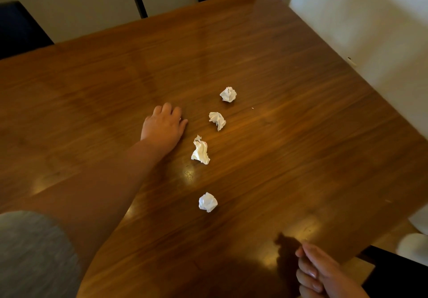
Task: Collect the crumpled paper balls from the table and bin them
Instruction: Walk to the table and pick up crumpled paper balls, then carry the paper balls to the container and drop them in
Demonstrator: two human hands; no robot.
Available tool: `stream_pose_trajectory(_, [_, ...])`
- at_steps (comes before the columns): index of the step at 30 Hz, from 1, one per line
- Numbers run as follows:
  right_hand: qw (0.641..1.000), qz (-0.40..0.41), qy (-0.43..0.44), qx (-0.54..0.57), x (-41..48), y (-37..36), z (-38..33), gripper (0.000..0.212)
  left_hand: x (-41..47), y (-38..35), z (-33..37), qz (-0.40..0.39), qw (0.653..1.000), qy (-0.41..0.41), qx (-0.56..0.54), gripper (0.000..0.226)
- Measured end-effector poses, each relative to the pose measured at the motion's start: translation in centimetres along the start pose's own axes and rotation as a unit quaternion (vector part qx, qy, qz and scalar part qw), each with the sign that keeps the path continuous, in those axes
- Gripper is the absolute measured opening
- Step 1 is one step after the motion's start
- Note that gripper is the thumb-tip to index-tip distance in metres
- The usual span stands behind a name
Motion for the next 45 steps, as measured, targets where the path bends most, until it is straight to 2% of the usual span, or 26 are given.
stream_pose_trajectory(2, [1.000,0.014,-0.002,-0.005,-0.1,0.5,0.2,0.031,-0.6,-0.2,0.8,-0.008,1.000,0.004,0.001,0.037])
stream_pose_trajectory(6, [0.999,0.032,0.001,-0.006,-0.2,0.3,0.7,0.029,-1.5,-0.2,1.3,-0.057,0.998,-0.003,0.028,0.046])
stream_pose_trajectory(9, [0.999,0.045,0.013,-0.014,-0.7,-0.2,1.1,0.031,-1.3,0.6,1.4,-0.120,0.992,0.042,0.012,0.048])
stream_pose_trajectory(11, [0.999,0.046,0.018,-0.012,-1.3,-0.6,1.5,0.036,-1.7,1.7,1.1,-0.137,0.981,0.119,-0.070,0.048])
stream_pose_trajectory(13, [0.998,0.048,0.016,-0.026,-2.3,-1.0,1.9,0.038,-3.1,3.2,0.7,-0.125,0.948,0.200,-0.213,0.049])
stream_pose_trajectory(14, [0.998,0.048,0.014,-0.034,-2.7,-1.2,2.1,0.039,-4.2,4.1,0.8,-0.114,0.915,0.239,-0.305,0.048])
stream_pose_trajectory(15, [0.998,0.046,0.010,-0.039,-3.2,-1.4,2.4,0.041,-5.5,5.0,1.0,-0.104,0.863,0.277,-0.410,0.046])
stream_pose_trajectory(16, [0.998,0.042,0.004,-0.041,-3.6,-1.6,2.6,0.043,-7.0,5.8,1.4,-0.100,0.789,0.314,-0.518,0.042])
stream_pose_trajectory(18, [0.999,0.028,-0.009,-0.038,-4.5,-2.1,3.3,0.048,-10.5,7.4,2.4,-0.110,0.613,0.362,-0.694,0.037])
stream_pose_trajectory(19, [0.999,0.019,-0.015,-0.035,-4.9,-2.4,3.6,0.050,-12.5,8.0,2.9,-0.118,0.539,0.372,-0.747,0.034])
stream_pose_trajectory(20, [0.999,0.009,-0.022,-0.030,-5.3,-2.5,3.9,0.052,-14.6,8.6,3.5,-0.126,0.481,0.376,-0.782,0.030])
stream_pose_trajectory(24, [0.996,-0.045,-0.075,-0.032,-6.9,-2.5,4.9,0.051,-23.6,10.7,6.9,-0.148,0.319,0.367,-0.861,0.024])
stream_pose_trajectory(27, [0.990,-0.075,-0.092,-0.073,-8.1,-2.0,5.2,0.051,-29.4,12.4,10.4,-0.156,0.221,0.362,-0.892,0.038])
stream_pose_trajectory(29, [0.986,-0.094,-0.088,-0.108,-8.9,-1.6,5.3,0.051,-32.7,13.5,12.6,-0.145,0.182,0.371,-0.899,0.040])
stream_pose_trajectory(31, [0.980,-0.110,-0.072,-0.147,-9.8,-1.2,5.4,0.048,-35.5,14.7,14.9,-0.126,0.159,0.377,-0.904,0.035])
stream_pose_trajectory(34, [0.965,-0.128,-0.068,-0.217,-11.1,-0.3,5.4,0.044,-38.9,16.1,18.3,-0.080,0.157,0.393,-0.902,0.029])
stream_pose_trajectory(38, [0.933,-0.153,-0.103,-0.308,-12.9,1.3,5.5,0.038,-43.3,17.0,23.3,0.024,0.140,0.406,-0.903,0.024])
stream_pose_trajectory(45, [0.855,-0.178,-0.138,-0.468,-15.7,3.8,9.3,0.035,-53.4,18.3,31.2,0.205,0.049,0.492,-0.845,0.020])
Point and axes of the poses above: each hand's wrist, its own x-axis towards the middle knuckle, its own y-axis out of the back of the hand, z = x × y, the point moved 1 cm from there along x, towards the middle knuckle, and after that the axes turned 2 degrees about x, right-handed, at the moved point
